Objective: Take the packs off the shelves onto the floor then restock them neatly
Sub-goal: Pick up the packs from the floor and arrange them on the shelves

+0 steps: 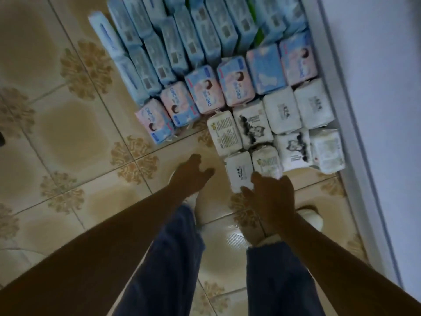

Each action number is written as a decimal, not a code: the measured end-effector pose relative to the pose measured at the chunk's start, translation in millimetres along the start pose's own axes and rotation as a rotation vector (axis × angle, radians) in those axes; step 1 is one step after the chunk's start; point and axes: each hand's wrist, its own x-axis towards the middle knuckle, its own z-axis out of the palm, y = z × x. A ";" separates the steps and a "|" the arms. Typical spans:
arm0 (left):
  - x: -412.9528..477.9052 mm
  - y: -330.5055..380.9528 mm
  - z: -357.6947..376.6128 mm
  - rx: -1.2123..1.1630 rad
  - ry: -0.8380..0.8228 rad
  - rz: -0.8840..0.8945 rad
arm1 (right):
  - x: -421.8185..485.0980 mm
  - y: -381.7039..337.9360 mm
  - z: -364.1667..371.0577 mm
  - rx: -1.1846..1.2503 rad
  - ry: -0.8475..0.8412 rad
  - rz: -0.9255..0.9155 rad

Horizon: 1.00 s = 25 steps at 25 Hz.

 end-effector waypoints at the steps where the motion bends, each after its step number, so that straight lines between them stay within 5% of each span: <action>1: 22.0 5.7 -2.2 -0.022 0.004 -0.010 | 17.9 -9.3 2.3 -0.037 0.050 -0.013; 6: 103.0 24.1 -0.6 -0.159 -0.027 0.151 | 73.9 -31.2 34.7 -0.144 -0.008 -0.021; 10: 81.1 24.4 -8.6 -0.050 0.039 0.130 | 50.6 -31.6 19.9 -0.078 -0.080 -0.066; 14: 8.2 25.9 -34.7 -0.143 0.068 0.060 | -4.6 -18.1 -33.5 0.082 -0.190 -0.036; 21: -175.9 58.2 -128.5 -0.281 0.070 0.220 | -115.5 41.8 -184.7 0.621 -0.021 0.288; 25: -310.3 105.2 -184.0 -0.187 0.003 0.491 | -202.8 24.5 -316.4 0.653 0.184 0.127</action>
